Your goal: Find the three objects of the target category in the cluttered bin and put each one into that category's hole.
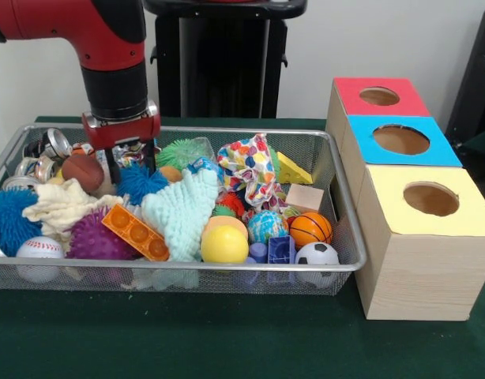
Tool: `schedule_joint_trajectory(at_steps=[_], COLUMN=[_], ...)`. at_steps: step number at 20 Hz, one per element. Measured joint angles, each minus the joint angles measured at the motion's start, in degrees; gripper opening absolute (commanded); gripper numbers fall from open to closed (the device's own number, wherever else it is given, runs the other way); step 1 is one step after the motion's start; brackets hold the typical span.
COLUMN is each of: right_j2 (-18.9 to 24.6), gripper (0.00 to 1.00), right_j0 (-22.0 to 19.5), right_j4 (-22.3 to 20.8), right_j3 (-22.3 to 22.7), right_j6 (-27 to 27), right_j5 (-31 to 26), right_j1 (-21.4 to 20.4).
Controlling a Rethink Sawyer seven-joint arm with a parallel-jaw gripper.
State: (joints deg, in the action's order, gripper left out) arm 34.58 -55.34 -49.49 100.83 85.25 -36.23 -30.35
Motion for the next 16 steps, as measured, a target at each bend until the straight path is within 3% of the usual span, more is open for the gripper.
schedule_joint_trajectory(at_steps=[16], right_j2=[0.9], gripper=[1.0], right_j0=[-0.8], right_j4=[0.0], right_j3=[-1.7], right_j6=[0.0], right_j5=[0.0], right_j1=[3.2])
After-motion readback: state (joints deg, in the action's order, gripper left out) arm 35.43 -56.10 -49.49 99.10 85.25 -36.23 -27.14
